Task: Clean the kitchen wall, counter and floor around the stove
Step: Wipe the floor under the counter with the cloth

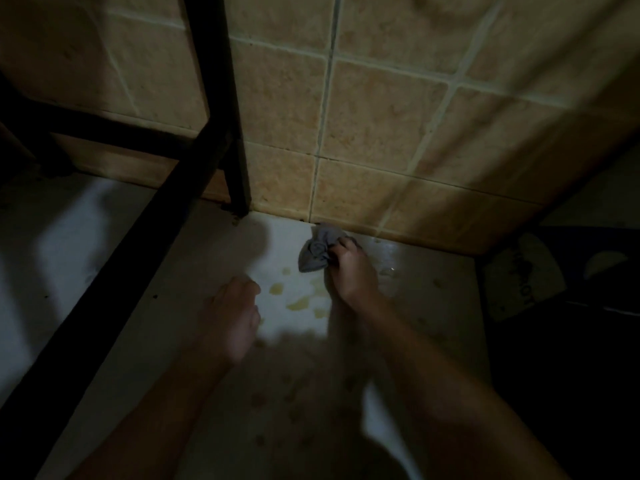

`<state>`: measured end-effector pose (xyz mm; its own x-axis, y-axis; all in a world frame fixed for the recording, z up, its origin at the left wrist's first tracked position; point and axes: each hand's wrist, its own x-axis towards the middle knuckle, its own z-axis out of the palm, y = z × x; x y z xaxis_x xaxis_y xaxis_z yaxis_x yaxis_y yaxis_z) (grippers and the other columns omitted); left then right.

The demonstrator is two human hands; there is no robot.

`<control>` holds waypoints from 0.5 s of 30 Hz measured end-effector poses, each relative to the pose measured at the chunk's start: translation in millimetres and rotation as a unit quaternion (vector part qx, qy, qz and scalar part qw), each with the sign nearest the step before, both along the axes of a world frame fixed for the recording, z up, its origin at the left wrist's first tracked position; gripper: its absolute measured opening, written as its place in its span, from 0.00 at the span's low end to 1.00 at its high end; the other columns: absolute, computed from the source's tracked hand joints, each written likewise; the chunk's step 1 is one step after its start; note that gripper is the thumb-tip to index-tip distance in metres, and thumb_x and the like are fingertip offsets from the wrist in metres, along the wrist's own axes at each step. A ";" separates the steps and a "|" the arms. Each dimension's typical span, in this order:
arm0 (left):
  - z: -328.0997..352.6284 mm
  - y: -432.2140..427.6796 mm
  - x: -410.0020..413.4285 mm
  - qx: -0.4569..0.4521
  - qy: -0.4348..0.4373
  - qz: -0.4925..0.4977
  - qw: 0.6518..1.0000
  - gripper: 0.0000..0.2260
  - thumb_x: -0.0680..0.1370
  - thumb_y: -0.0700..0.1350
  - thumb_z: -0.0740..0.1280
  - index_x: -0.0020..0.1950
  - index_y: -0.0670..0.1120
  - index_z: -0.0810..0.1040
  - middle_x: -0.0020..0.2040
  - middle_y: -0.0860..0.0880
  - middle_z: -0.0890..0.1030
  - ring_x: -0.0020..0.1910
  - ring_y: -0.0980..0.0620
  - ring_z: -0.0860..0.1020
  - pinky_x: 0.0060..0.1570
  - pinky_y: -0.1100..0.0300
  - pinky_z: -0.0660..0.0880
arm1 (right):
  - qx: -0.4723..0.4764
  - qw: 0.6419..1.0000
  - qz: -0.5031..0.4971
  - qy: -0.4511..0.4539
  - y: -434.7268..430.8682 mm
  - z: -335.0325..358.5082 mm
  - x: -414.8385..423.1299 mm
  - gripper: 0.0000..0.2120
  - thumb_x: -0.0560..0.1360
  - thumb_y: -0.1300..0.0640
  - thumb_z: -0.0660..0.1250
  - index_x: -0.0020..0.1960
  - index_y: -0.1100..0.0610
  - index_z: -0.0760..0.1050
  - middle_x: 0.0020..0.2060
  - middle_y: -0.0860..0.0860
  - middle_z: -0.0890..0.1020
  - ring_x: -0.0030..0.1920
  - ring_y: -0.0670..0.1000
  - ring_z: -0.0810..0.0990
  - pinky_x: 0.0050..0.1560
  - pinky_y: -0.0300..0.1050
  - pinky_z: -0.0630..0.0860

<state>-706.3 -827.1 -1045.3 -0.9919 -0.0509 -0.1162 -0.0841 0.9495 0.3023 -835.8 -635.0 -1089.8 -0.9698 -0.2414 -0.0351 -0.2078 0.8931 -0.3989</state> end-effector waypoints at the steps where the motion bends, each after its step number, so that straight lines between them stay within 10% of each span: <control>1: 1.0 3.2 -0.4 0.002 0.003 -0.001 1.000 0.15 0.80 0.44 0.59 0.66 0.47 0.70 0.64 0.48 0.70 0.60 0.49 0.71 0.58 0.55 0.68 | -0.005 1.000 -0.009 -0.003 11.3 -0.9 2.6 0.17 0.78 0.61 0.57 0.65 0.57 0.72 0.67 0.55 0.70 0.66 0.58 0.68 0.65 0.53 0.69; 15: 11.6 39.6 -2.7 0.024 0.049 -0.051 0.997 0.10 0.76 0.38 0.64 0.56 0.42 0.77 0.53 0.43 0.76 0.52 0.42 0.75 0.51 0.49 0.72 | -0.044 0.956 -0.288 -0.038 152.2 -2.0 29.2 0.18 0.72 0.62 0.64 0.61 0.60 0.73 0.65 0.61 0.70 0.62 0.63 0.71 0.63 0.55 0.70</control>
